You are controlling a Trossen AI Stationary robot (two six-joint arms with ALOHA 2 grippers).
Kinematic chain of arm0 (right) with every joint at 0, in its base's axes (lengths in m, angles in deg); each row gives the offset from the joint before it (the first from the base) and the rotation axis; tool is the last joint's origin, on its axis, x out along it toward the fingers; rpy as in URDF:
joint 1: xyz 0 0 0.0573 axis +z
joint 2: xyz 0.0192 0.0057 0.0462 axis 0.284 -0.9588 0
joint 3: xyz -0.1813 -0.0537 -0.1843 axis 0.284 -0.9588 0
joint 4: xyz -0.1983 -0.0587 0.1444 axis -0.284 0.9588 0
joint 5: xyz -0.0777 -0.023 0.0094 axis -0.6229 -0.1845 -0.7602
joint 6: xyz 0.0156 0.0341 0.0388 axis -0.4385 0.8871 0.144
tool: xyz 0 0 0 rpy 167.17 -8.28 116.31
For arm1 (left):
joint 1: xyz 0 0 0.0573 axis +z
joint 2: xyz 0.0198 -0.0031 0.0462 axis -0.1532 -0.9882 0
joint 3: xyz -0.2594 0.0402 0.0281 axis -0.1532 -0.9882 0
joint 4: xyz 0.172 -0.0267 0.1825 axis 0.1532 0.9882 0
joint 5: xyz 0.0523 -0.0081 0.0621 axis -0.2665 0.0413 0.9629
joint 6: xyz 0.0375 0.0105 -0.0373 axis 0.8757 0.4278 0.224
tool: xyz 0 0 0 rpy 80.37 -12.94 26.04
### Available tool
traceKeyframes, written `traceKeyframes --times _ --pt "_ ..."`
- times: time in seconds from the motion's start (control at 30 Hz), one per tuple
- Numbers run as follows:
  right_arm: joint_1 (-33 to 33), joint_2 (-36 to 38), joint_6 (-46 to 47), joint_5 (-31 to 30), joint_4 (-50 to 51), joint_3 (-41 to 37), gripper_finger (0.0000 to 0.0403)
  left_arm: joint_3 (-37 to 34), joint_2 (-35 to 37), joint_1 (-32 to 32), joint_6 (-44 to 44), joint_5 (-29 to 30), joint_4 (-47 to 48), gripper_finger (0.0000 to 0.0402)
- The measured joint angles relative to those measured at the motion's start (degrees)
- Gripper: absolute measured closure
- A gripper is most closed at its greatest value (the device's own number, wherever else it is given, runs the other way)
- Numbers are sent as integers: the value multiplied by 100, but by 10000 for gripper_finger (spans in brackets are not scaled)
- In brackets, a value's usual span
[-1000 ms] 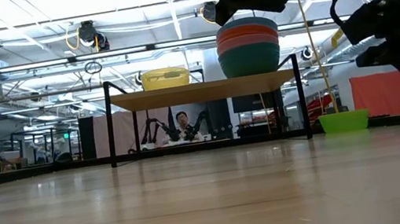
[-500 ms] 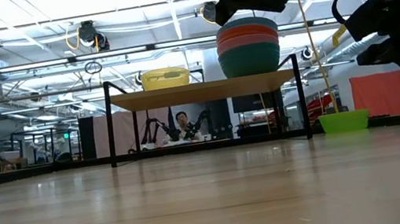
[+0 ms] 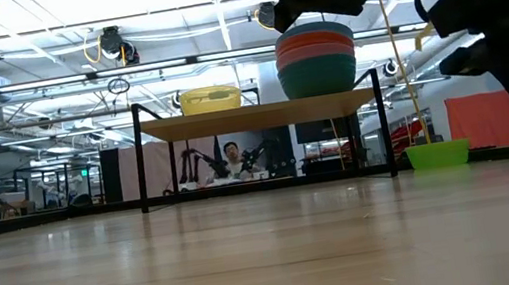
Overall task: Place and stack bowls onto a shelf
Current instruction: Stack the transparent violet bowl on top of the transparent yellow bowl on the shelf
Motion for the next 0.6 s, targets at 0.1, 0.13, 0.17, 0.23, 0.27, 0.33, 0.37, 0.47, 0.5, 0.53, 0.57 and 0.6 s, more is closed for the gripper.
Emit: traceKeyframes --times 0.1,0.13,0.17,0.23,0.27,0.33,0.37,0.47,0.5,0.53,0.57,0.6 --pt "0 -95 -56 65 -7 0 303 0 0 0 0 0 -2 325" --pt "-2 -136 -97 144 -10 0 303 0 0 0 2 2 -2 325" --pt "-2 -179 -152 160 -25 0 303 0 0 0 6 0 -2 325" --pt "-2 -281 -242 158 -70 -2 303 0 0 0 11 0 -2 325" --pt "-2 -343 -264 157 -76 -2 303 0 0 -2 11 1 -2 325" --pt "-2 -496 -281 152 -68 -2 303 0 0 0 11 0 -2 325" --pt "-2 -567 -283 151 -66 -2 303 0 0 -2 11 0 -3 325" --pt "-1 -750 -371 150 -49 6 303 0 0 0 11 0 -4 325" --pt "11 -804 -544 149 -24 34 303 0 0 0 11 0 -4 325" --pt "39 -836 -783 129 -17 73 303 0 0 0 11 0 -4 325" --pt "73 -855 -1037 107 -13 132 303 0 0 0 11 0 -4 325" --pt "105 -858 -1242 90 -17 200 303 0 0 0 11 0 -4 325"
